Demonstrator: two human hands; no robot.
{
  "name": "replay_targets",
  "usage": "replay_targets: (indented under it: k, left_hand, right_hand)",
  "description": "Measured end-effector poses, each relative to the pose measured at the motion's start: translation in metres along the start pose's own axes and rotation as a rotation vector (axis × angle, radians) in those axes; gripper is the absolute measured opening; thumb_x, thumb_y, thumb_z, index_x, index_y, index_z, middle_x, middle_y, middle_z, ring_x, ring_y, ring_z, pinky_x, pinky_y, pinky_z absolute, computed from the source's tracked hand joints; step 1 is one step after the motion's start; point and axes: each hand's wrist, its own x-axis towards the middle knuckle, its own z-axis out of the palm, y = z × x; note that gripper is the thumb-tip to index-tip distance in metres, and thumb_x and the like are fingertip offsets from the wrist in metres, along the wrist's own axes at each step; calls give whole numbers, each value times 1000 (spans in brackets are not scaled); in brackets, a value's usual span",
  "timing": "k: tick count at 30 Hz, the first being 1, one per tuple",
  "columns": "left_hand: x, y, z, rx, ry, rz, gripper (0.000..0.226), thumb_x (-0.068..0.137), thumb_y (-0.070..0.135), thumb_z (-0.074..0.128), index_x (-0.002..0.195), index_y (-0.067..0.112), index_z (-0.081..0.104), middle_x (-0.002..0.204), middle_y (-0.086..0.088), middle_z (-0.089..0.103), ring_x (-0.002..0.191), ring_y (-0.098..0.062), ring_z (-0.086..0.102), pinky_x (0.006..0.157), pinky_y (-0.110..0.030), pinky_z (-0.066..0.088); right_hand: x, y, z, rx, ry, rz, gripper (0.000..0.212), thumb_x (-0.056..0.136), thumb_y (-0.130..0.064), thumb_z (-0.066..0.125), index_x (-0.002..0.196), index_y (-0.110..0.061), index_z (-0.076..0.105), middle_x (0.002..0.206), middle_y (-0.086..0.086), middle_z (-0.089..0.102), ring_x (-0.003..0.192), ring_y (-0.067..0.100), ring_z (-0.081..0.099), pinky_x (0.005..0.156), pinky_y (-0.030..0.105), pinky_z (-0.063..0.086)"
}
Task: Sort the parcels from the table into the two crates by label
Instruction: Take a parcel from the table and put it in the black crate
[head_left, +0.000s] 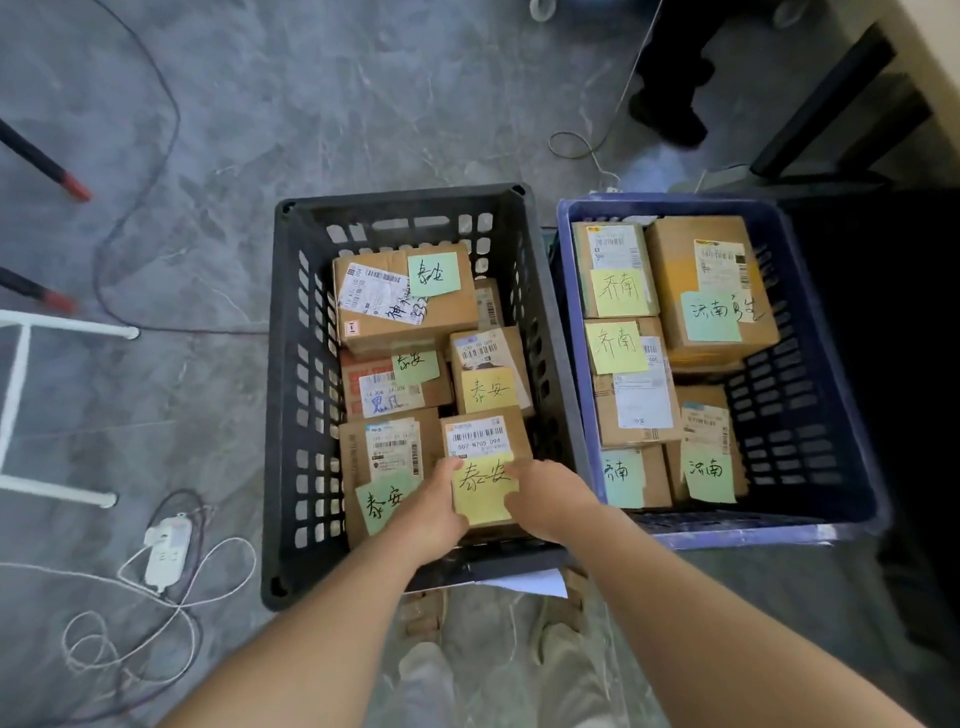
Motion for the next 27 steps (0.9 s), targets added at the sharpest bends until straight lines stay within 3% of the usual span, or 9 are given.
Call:
replay_targets:
  k: [6,11,13,15,17,19,22,24,27]
  left_hand:
    - [24,-3,22,86,-46,29,73,92,1,52,149,29,14,132,-6,51,90,-17,54,72,-26,42]
    - [44,-9,24,100,-129,6,73,96,1,45,153,35,14,129,-9,54,87,-16,55,58,-19,37]
    - [48,-12,22,126,-160,-3,75,96,0,42,154,37,12,139,-11,49,106,-25,58,66,-22,40]
    - [52,-14,18,148,-193,-4,76,96,0,39,153,42,12,151,-11,39,109,-26,57,71,-24,44]
    - [52,-15,12,129,-194,-7,76,96,0,38,152,45,15,155,-10,34,110,-26,57,72,-23,47]
    - [46,-11,3,88,-140,15,72,96,3,42,152,42,20,153,-6,36,114,-23,55,84,-26,48]
    - [26,0,-17,133,1,93,66,97,12,48,153,35,22,153,0,35,116,-18,49,93,-31,45]
    - [10,8,-32,253,77,97,68,99,22,49,155,33,12,162,-1,15,140,-24,32,110,-40,36]
    - [-18,21,-54,421,145,98,73,100,40,44,155,32,-3,163,-2,-7,149,-30,8,118,-46,19]
  right_hand:
    - [25,2,19,-175,-86,111,51,93,-10,46,143,-11,36,142,18,32,124,31,41,101,38,44]
    - [48,1,40,-302,-194,242,71,91,-4,49,152,-8,14,154,20,0,137,37,23,111,46,34]
    - [59,0,46,-297,-196,281,77,89,-4,53,152,-9,10,153,19,2,135,36,24,110,46,35]
    - [65,-1,48,-271,-190,312,84,86,-3,56,152,-13,6,151,17,9,132,34,28,108,46,37]
    - [65,-3,43,-248,-179,268,71,88,-6,53,150,-9,17,146,18,24,126,32,35,104,41,39]
    - [55,-3,31,-224,-110,184,49,92,-7,47,141,-3,39,136,18,40,114,28,45,94,36,43]
    - [33,-3,12,-180,78,80,39,92,-4,46,131,-6,49,133,15,39,113,28,49,94,36,48]
    - [16,-9,-1,-152,172,26,37,92,-6,47,128,-8,48,129,12,40,112,28,48,89,37,49]
    - [-12,-17,-22,-160,283,-1,38,93,-8,46,130,-10,46,129,11,41,116,28,44,86,37,48]
